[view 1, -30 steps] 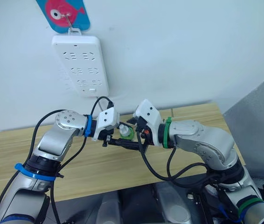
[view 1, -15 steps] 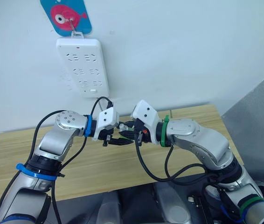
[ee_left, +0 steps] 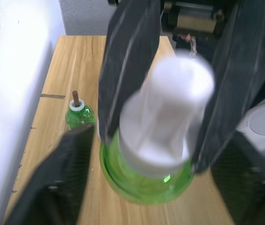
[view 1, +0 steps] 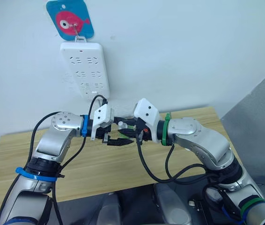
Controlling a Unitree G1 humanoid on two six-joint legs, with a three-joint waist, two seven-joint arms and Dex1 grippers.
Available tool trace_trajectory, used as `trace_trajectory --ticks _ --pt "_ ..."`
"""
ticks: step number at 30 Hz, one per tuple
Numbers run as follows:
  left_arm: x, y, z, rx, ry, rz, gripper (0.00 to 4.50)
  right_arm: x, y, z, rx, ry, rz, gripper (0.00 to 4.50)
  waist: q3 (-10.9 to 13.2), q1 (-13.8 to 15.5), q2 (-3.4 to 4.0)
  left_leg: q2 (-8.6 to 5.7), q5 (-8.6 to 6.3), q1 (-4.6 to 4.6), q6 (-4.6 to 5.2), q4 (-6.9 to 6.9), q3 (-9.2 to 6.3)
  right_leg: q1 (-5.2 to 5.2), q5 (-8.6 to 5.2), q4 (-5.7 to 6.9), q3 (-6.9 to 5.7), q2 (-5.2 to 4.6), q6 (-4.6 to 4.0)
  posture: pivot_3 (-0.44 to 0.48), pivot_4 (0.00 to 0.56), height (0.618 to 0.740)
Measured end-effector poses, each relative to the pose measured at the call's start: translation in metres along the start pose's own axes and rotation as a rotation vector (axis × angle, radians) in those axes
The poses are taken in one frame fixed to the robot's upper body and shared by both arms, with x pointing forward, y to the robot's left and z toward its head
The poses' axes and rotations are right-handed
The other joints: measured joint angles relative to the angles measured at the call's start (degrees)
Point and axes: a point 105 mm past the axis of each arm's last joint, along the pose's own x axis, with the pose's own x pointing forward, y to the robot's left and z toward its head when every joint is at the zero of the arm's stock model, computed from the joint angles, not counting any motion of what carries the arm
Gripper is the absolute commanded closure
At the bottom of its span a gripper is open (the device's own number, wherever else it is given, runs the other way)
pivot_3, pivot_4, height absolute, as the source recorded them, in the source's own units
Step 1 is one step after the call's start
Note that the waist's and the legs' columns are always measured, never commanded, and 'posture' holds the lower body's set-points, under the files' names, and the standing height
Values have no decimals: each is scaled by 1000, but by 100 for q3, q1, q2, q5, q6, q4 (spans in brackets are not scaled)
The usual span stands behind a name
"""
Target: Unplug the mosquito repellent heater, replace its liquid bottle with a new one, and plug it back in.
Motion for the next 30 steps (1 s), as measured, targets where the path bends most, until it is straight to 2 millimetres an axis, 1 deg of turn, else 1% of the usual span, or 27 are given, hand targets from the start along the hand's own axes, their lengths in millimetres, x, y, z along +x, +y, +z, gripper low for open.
trace_trajectory --ticks 2,4,7,10,14,16,19,21,23,26,30 --pt "-7 -3 -7 2 37 -13 0 -1 -2 2 4 -12 -9 3471 -35 -52 1 -1 0 0 0 -2 1 0 0 0 1 0 0 -224 144 734" --pt "-14 -5 -16 -39 59 -9 0 -3 -6 3 10 -22 -22 3471 -94 -69 10 -2 0 2 1 -5 1 -1 0 -1 1 0 0 -220 132 734" --pt "-18 -4 -19 -79 45 17 0 -8 -11 5 28 -42 -45 3471 -164 -90 6 -2 -1 2 1 -5 -1 0 0 -1 -1 1 0 -216 118 734" --pt "-23 -3 -22 -153 15 62 0 -13 -14 7 73 -78 -44 3471 -248 -96 8 -3 -1 2 1 -5 -2 3 0 -1 0 2 0 -214 109 734" --pt "-25 -1 -15 -242 -74 72 0 -23 -16 16 114 -134 -14 3471 -316 -94 7 -6 -1 9 1 -1 -6 14 0 -1 -2 1 0 -212 105 734" --pt "-23 0 -7 -275 -120 66 0 -27 -14 20 138 -160 20 3471 -351 -95 8 -9 -1 10 1 -1 -9 16 0 -1 -6 2 0 -211 102 734" --pt "-18 1 9 -273 -161 36 0 -30 -10 21 160 -168 65 3471 -389 -102 9 -10 -1 11 2 -2 -8 16 0 -1 -5 2 0 -209 101 734" --pt "-16 -2 20 -254 -176 -4 0 -31 -9 20 165 -159 83 3471 -410 -120 14 -11 -1 14 2 -3 -7 17 -1 -1 -4 3 0 -207 97 734" --pt "-14 -4 28 -237 -186 -28 0 -33 -8 21 172 -156 101 3471 -421 -134 19 -10 -1 15 1 -3 -8 18 -1 0 -4 3 0 -207 97 734" --pt "-12 -3 34 -218 -204 -36 0 -35 -7 21 187 -155 114 3471 -443 -146 21 -10 -1 17 1 -3 -8 21 -1 0 -4 4 0 -207 95 734" --pt "-10 -5 33 -215 -194 -54 0 -35 -6 21 196 -152 127 3471 -474 -181 23 -11 -1 18 2 -3 -8 21 -1 0 -4 4 0 -207 94 734"
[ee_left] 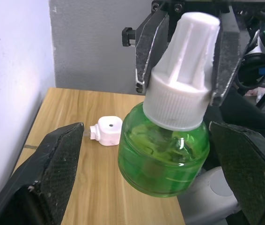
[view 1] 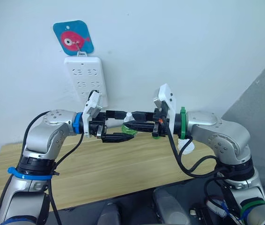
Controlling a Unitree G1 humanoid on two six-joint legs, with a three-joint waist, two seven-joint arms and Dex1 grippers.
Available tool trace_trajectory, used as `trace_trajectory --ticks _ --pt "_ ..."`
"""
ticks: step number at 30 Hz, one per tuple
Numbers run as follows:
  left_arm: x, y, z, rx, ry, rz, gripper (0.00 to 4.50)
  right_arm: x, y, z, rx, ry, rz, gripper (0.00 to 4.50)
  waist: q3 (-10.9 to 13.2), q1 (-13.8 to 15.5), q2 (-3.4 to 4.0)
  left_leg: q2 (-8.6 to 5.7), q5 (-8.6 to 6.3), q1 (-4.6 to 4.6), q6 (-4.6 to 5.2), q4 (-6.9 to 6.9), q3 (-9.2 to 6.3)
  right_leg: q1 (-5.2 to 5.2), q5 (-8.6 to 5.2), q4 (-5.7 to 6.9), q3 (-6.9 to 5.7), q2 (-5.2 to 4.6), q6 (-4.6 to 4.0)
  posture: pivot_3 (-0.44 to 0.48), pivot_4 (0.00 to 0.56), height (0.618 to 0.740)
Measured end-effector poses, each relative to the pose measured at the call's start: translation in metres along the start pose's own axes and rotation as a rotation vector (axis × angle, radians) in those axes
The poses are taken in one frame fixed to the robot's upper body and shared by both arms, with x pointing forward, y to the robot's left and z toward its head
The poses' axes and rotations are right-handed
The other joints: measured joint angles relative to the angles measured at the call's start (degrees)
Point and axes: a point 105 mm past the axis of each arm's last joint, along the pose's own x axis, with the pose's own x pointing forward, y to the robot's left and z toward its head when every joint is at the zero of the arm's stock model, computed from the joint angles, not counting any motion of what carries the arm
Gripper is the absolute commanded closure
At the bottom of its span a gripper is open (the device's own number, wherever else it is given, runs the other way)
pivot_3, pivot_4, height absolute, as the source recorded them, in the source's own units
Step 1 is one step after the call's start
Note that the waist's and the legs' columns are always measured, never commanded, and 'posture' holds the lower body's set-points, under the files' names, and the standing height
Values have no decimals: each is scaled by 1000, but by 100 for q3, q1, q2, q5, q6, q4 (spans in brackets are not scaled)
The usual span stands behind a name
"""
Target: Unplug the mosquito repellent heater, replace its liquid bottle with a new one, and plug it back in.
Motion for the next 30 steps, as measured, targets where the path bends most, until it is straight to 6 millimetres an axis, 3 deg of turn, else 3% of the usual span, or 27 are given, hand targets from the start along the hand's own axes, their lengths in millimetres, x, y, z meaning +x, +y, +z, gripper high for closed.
trace_trajectory --ticks 15,19,23,30 --pt "9 -1 -10 40 30 -32 0 0 0 2 -6 4 1 3471 -94 -10 21 -4 0 3 1 1 -1 6 0 -1 2 1 0 -206 93 734" --pt "9 -3 -10 42 28 -46 871 1 0 2 -6 5 1 3471 -99 -11 22 -4 0 3 1 1 -1 7 0 -1 1 1 0 -203 95 734" --pt "14 -3 -10 38 8 -48 2095 1 0 1 -7 8 2 3471 -102 -10 22 -5 0 5 1 2 -3 11 0 -1 2 0 0 -200 93 734" --pt "17 -3 -9 24 2 -45 2227 -1 -1 1 -11 10 -4 3471 -103 -11 22 -6 0 8 1 2 -4 14 0 0 2 0 1 -196 92 734"
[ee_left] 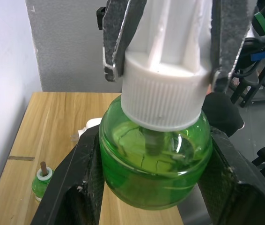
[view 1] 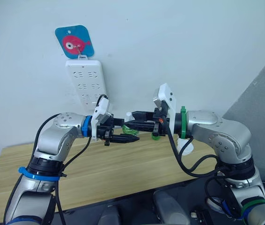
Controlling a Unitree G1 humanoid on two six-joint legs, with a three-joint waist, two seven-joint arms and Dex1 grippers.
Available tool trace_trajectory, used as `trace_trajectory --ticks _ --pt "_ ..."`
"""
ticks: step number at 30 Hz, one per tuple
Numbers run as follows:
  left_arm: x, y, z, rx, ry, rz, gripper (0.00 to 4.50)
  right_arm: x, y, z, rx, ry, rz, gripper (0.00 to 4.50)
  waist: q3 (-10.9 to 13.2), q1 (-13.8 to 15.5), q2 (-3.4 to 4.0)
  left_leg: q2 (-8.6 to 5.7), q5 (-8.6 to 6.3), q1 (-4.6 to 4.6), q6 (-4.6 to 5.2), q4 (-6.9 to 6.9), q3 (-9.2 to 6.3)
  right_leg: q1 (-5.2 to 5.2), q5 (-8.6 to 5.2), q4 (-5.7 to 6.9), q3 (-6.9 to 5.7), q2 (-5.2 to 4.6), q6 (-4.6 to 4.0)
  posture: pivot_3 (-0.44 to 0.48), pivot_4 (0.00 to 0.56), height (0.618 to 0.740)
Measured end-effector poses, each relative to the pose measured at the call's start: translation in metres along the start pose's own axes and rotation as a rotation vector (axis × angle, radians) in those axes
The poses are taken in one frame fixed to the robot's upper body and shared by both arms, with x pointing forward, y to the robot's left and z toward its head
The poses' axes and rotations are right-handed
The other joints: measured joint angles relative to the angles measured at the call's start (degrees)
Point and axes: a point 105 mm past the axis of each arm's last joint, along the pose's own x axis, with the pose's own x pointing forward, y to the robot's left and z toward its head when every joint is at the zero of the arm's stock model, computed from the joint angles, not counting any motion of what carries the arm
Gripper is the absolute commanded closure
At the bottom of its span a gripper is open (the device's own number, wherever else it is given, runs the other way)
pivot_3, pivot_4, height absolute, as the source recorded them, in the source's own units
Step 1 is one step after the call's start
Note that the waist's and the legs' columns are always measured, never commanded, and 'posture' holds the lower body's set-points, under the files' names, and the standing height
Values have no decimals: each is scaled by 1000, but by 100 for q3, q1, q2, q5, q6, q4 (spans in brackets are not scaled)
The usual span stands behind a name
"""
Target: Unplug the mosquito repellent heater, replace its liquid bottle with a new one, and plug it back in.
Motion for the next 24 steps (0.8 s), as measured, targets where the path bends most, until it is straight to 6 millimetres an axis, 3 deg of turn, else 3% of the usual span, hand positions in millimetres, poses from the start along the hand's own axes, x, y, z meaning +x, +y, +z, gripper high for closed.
trace_trajectory --ticks 6,14,20,24 --pt "1 0 0 1 -2 4 2227 0 0 0 -1 1 -2 3471 0 0 0 0 0 10 0 0 -1 12 0 -1 0 0 0 -198 92 734" --pt "-1 6 -4 36 11 72 2227 -9 -3 -1 -62 20 -36 686 0 10 1 -15 -4 77 6 -10 -4 84 -17 -10 9 -3 17 -206 91 734" --pt "0 11 -15 33 11 161 2227 -15 -7 -2 -134 -11 -183 627 -4 5 0 -17 -4 75 6 -10 -6 84 -17 -8 12 -5 18 -210 94 734" --pt "3 15 -20 23 -1 223 2227 -3 -3 -6 -117 -56 -272 627 -5 2 0 -17 -3 76 5 -8 -8 83 -17 -3 12 -5 18 -216 95 734"
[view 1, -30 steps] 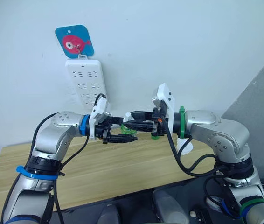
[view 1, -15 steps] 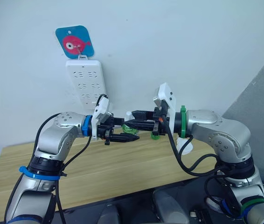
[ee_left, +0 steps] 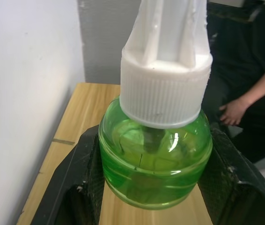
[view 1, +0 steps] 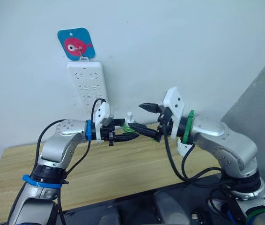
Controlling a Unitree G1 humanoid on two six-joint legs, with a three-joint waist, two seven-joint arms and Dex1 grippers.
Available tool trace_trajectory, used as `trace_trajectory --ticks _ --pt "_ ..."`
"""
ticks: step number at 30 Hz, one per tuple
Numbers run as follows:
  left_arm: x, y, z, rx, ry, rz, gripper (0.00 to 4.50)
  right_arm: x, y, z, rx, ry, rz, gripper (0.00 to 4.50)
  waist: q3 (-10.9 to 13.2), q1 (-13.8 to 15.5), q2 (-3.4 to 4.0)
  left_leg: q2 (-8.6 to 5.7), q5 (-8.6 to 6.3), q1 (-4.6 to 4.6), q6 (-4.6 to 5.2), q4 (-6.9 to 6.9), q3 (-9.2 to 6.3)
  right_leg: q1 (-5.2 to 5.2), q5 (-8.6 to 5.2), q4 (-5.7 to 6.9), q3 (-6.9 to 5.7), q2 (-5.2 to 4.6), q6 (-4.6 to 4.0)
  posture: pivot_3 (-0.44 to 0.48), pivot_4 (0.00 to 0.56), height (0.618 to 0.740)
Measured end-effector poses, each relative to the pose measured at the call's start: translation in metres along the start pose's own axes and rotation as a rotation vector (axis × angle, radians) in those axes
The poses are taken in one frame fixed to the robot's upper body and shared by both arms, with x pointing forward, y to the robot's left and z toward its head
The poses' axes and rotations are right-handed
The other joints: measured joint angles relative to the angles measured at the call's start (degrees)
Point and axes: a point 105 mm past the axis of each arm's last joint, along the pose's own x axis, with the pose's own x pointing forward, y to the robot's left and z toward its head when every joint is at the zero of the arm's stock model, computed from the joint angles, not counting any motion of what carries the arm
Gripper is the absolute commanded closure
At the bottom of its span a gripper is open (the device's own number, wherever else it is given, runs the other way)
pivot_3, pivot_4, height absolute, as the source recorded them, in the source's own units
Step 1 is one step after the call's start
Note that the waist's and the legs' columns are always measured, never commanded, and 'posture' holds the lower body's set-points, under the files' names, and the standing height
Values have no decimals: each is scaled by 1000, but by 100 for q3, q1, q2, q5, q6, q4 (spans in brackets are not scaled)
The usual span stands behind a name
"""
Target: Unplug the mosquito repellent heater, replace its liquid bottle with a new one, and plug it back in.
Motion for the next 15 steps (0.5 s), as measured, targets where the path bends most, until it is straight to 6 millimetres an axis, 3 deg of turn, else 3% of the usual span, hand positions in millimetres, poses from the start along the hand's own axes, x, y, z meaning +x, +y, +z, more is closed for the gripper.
trace_trajectory --ticks 4,9,15 --pt "2 3 0 4 -3 33 2227 10 9 -5 -4 0 -28 627 -7 4 1 -7 0 0 0 1 0 2 -1 -2 1 -5 2 -223 97 734" --pt "3 4 2 11 -5 37 2227 19 5 -13 28 -2 -79 627 -9 3 1 -7 0 1 0 0 0 2 -1 -2 0 -5 2 -223 97 734" --pt "3 5 3 6 -6 47 2227 21 1 -15 15 -12 -104 2691 -9 2 2 -7 0 0 0 0 -1 2 -1 -3 0 -5 2 -212 95 734"
